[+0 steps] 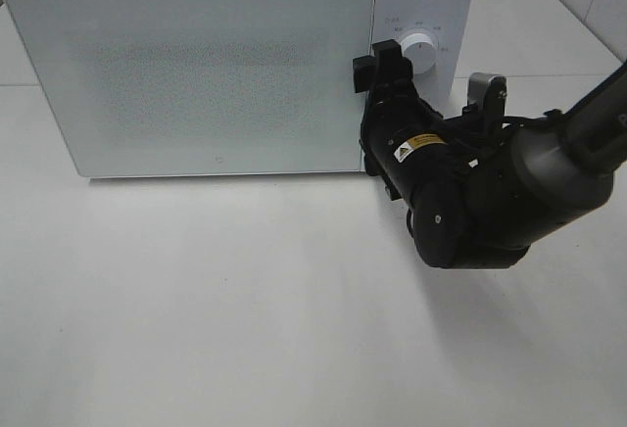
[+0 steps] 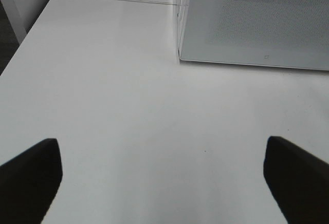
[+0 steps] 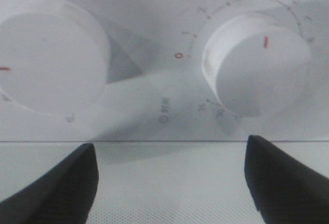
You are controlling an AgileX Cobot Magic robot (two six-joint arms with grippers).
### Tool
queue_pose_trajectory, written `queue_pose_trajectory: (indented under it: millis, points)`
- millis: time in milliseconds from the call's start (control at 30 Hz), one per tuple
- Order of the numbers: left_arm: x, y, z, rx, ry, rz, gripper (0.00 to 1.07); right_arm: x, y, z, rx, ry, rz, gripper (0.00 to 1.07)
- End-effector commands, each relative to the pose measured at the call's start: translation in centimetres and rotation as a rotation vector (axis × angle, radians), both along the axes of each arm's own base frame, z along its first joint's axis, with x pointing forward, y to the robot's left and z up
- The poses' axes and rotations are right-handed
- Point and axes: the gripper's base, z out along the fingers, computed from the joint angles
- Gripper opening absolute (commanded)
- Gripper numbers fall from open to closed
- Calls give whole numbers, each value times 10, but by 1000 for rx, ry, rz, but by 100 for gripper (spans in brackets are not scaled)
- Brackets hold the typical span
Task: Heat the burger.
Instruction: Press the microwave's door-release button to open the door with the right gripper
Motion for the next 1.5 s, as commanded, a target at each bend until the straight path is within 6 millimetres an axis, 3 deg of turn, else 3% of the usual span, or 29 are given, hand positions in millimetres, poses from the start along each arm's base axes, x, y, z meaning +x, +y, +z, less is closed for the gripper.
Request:
queue_pose_trajectory:
  millis: [33,333,433,900,1267,1500]
  points:
    - [-2,-1,0,-5,-17,-2,100,-4,-4,4,-73,17,20,76]
    - [-2,-1,0,-5,-17,-2,100,-31,-9,5,-343,175,196,76]
    - [-2,-1,0,-5,-17,-2,100,-41,-11,13,-540,213,295,76]
    - [-2,-1,0,-5,-17,-2,100,-74,-18,55,-1192,104,707,76]
    - [-2,-1,0,-5,-17,-2,99,-106,-30,93,-1397,46,975,76]
    - [-2,-1,0,-5,-17,-2,98,-122,-43,121,-1468,75,1039,76]
